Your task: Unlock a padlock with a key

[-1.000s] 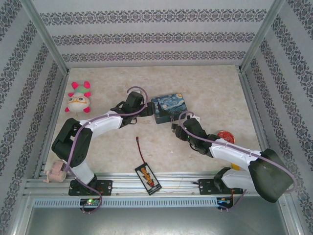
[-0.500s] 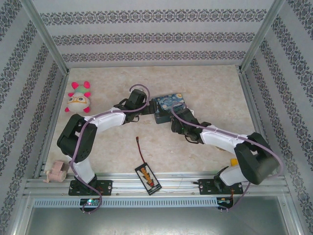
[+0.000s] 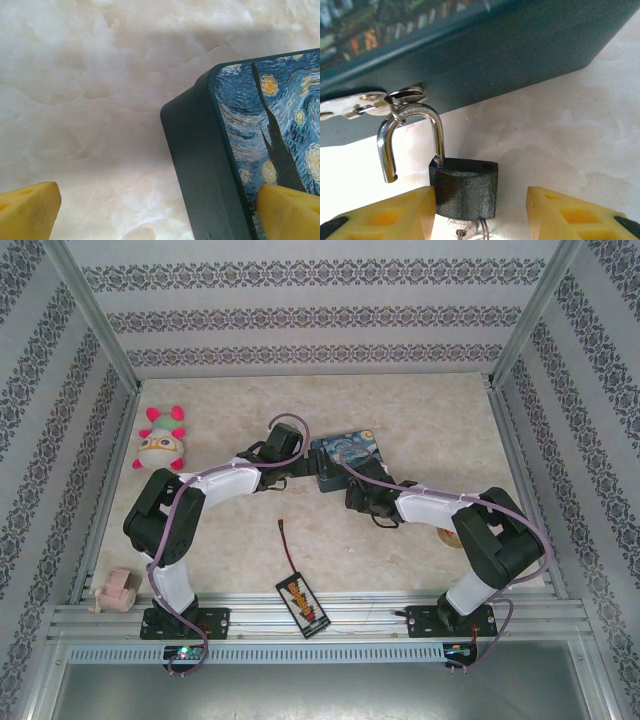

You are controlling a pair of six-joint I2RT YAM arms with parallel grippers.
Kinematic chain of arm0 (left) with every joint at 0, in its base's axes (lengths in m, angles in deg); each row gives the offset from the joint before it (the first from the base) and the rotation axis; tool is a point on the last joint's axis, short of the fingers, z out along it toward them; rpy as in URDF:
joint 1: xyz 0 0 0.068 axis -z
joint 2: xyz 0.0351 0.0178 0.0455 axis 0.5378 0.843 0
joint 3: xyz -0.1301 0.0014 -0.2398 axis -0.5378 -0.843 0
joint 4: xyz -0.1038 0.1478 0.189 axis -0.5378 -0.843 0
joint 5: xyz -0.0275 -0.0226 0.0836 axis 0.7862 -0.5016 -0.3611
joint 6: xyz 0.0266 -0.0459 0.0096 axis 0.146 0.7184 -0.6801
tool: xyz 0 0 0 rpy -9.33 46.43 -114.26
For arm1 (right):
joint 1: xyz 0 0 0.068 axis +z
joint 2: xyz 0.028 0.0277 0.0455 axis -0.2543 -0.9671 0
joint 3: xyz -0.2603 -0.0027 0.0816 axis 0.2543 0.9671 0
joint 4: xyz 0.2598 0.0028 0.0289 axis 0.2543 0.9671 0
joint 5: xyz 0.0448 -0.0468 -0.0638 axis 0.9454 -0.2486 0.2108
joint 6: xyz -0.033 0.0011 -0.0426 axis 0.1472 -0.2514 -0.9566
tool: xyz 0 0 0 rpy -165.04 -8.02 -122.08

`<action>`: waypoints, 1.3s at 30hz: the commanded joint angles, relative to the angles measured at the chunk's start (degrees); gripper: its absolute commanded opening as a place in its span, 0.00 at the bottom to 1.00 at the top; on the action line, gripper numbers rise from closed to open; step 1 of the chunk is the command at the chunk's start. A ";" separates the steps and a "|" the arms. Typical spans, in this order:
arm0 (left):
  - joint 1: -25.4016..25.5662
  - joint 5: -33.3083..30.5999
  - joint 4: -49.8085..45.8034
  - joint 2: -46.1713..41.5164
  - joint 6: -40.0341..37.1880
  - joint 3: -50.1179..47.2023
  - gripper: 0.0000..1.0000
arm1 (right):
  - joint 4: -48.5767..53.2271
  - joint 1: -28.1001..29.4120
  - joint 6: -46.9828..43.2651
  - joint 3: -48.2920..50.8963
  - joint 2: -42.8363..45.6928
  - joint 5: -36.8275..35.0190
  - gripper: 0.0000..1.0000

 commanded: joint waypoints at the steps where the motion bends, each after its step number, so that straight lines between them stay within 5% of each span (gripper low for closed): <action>1: -0.07 -0.81 -5.00 1.78 -0.38 0.64 0.99 | -0.65 -0.66 0.05 -1.22 -1.64 0.69 0.49; 17: -0.06 -3.40 -7.57 1.77 -0.71 0.43 0.99 | -2.45 -1.13 1.63 0.03 -2.28 1.01 0.30; 28: -0.17 -3.74 -7.53 1.48 1.36 -0.92 0.99 | -5.67 -0.76 4.30 1.89 -1.67 2.27 0.00; 39: -0.07 -4.34 -4.98 -2.12 1.29 -1.99 0.99 | -6.50 -0.32 6.24 2.75 -0.11 2.98 0.00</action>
